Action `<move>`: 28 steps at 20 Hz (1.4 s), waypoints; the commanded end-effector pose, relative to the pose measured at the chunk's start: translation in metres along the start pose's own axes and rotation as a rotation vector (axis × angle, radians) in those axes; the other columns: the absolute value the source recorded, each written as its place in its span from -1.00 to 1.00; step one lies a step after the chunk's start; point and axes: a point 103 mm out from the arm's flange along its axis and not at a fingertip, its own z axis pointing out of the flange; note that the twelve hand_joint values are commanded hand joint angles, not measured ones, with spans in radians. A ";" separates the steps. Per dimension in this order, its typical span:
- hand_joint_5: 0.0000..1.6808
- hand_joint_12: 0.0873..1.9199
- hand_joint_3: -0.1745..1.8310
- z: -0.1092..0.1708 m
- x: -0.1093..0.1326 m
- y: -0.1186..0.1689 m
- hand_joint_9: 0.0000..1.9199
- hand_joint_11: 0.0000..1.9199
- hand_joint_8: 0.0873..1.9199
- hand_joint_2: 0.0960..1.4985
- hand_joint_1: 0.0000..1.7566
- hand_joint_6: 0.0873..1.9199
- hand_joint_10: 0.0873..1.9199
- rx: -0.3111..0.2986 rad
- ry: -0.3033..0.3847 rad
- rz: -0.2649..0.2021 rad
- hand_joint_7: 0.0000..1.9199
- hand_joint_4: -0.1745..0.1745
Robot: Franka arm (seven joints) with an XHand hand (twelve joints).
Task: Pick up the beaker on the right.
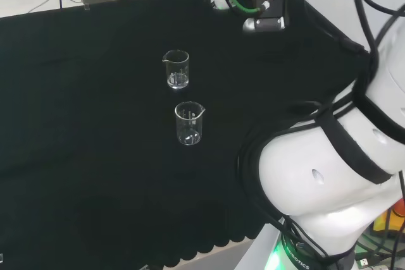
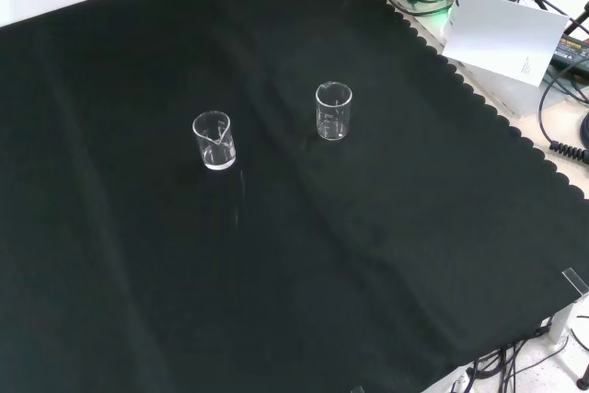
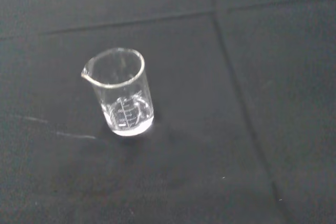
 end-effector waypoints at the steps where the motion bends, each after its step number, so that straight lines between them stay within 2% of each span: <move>1: -0.55 0.40 -0.80 0.031 0.018 0.038 -0.61 -0.82 -0.45 0.69 -0.71 -1.00 -0.35 -0.007 0.023 -0.055 -0.85 -0.26; 5: -0.54 0.40 -0.81 0.046 0.021 0.044 -0.61 -0.82 -0.44 0.69 -0.70 -1.00 -0.36 -0.003 0.021 -0.062 -0.85 -0.27; 9: -0.54 0.40 -0.81 0.061 0.014 0.049 -0.60 -0.82 -0.43 0.67 -0.66 -1.00 -0.36 0.005 0.034 -0.056 -0.84 -0.27; 13: -0.54 0.40 -0.82 0.074 0.010 0.055 -0.60 -0.82 -0.42 0.63 -0.60 -1.00 -0.36 0.000 0.050 -0.080 -0.83 -0.27; 15: -0.54 0.40 -0.84 0.080 0.007 0.060 -0.59 -0.82 -0.41 0.59 -0.52 -1.00 -0.36 0.020 0.092 -0.077 -0.82 -0.28; 17: -0.51 0.39 -0.92 0.089 0.002 0.066 -0.54 -0.79 -0.39 0.46 -0.24 -1.00 -0.37 0.035 0.179 -0.084 -0.77 -0.30; 20: -0.46 0.39 -0.99 0.102 0.001 0.077 -0.51 -0.76 -0.37 0.38 -0.02 -1.00 -0.39 0.055 0.211 -0.122 -0.73 -0.31; 23: -0.45 0.38 -1.00 0.115 0.000 0.090 -0.50 -0.75 -0.36 0.32 0.05 -1.00 -0.39 0.083 0.227 -0.149 -0.72 -0.29; 28: -0.46 0.37 -1.00 0.137 -0.001 0.107 -0.52 -0.76 -0.37 0.29 0.05 -1.00 -0.40 0.102 0.264 -0.165 -0.74 -0.28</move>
